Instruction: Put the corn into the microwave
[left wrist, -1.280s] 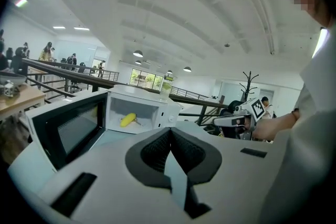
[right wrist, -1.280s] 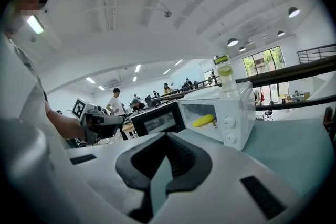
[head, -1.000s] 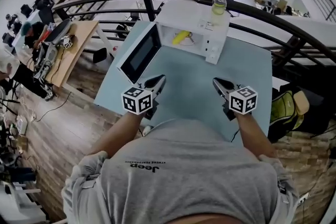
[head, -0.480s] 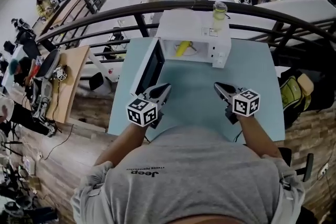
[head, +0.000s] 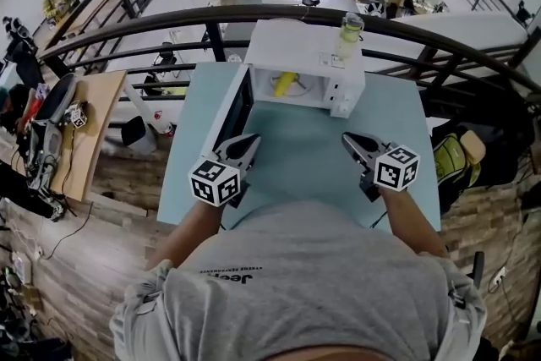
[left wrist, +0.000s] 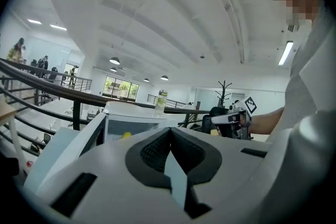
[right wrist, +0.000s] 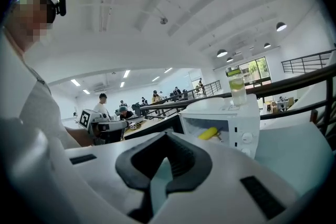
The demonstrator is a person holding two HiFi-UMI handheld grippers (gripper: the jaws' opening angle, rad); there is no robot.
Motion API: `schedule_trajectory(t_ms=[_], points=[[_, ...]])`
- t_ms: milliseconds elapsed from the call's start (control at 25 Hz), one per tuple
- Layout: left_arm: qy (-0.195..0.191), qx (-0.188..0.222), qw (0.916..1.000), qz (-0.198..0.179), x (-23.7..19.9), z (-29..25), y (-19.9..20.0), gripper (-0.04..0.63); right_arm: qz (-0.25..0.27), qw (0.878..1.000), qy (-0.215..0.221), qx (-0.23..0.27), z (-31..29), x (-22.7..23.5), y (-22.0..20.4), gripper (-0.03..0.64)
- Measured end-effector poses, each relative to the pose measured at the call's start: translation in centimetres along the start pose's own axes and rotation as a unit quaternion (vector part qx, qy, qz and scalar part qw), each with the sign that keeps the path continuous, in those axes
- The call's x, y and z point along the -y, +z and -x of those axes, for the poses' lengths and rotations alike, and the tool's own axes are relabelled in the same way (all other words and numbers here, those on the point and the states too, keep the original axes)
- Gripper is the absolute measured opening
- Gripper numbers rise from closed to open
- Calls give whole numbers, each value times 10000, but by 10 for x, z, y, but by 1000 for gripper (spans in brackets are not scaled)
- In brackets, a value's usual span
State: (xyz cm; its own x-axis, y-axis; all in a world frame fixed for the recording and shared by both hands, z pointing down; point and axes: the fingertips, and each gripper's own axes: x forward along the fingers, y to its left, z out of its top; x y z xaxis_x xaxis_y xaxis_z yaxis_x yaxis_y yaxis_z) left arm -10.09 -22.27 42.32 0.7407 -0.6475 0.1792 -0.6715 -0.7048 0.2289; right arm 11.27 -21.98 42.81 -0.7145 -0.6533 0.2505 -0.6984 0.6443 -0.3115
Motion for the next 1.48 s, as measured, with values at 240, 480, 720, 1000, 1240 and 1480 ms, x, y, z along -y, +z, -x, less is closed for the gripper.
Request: schedule_trajectory(t_ms=[240,480,720,1000,1240,1480], points=[[-14,73,10000,-8,11,-9,2,18,-193,9998,-54,-98,6,16,-10,17],[96,-16,9999,48,14,-9,-4,18,-151,9998,2,-89,4,22,-12,17],[174,-22,9998,-26,14,-6,-1,18,-103,9999,5,-130,1,24,-16,17],[216,-95,9997,-5,13,-2,-5,18,-83,9999,34,-97,-1,22,-16,17],[182,-125,9997,-46,15,-4,-4,18,-98,9999,29,-104,0,22,-19,17],[147,-114,9998,-21,17,-6,-5,18,-95,9999,17,-97,1,24,-20,17]])
